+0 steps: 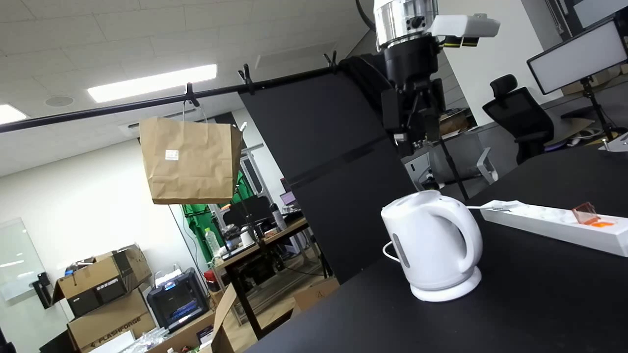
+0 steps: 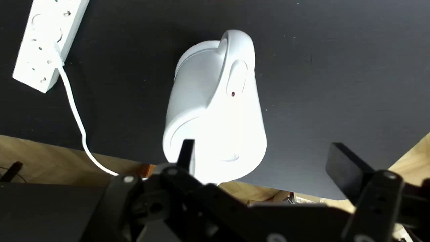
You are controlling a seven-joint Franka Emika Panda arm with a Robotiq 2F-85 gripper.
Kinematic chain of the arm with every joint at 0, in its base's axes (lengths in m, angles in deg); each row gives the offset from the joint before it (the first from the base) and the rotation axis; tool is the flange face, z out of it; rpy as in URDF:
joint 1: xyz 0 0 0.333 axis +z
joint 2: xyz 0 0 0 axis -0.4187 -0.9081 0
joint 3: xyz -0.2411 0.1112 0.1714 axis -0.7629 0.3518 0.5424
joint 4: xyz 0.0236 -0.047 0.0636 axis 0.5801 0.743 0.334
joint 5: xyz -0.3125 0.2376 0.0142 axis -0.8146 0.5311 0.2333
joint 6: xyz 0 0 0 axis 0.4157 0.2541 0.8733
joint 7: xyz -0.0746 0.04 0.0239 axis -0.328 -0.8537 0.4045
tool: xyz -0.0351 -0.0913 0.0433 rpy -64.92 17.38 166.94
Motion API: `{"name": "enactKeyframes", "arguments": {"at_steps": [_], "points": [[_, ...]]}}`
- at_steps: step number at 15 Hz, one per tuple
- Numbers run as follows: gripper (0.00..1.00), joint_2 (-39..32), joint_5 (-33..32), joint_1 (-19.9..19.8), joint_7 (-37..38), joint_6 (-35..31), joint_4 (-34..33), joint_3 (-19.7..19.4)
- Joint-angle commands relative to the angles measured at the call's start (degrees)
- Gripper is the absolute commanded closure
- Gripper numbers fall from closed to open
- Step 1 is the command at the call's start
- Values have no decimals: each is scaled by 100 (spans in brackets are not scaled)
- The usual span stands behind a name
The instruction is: Press on the electric kettle
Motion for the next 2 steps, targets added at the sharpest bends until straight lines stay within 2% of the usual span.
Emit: {"name": "enactKeyframes", "arguments": {"at_steps": [1, 2], "points": [[0, 7, -14, -34, 18, 48, -8, 35], [0, 11, -14, -34, 22, 57, -8, 35]]}}
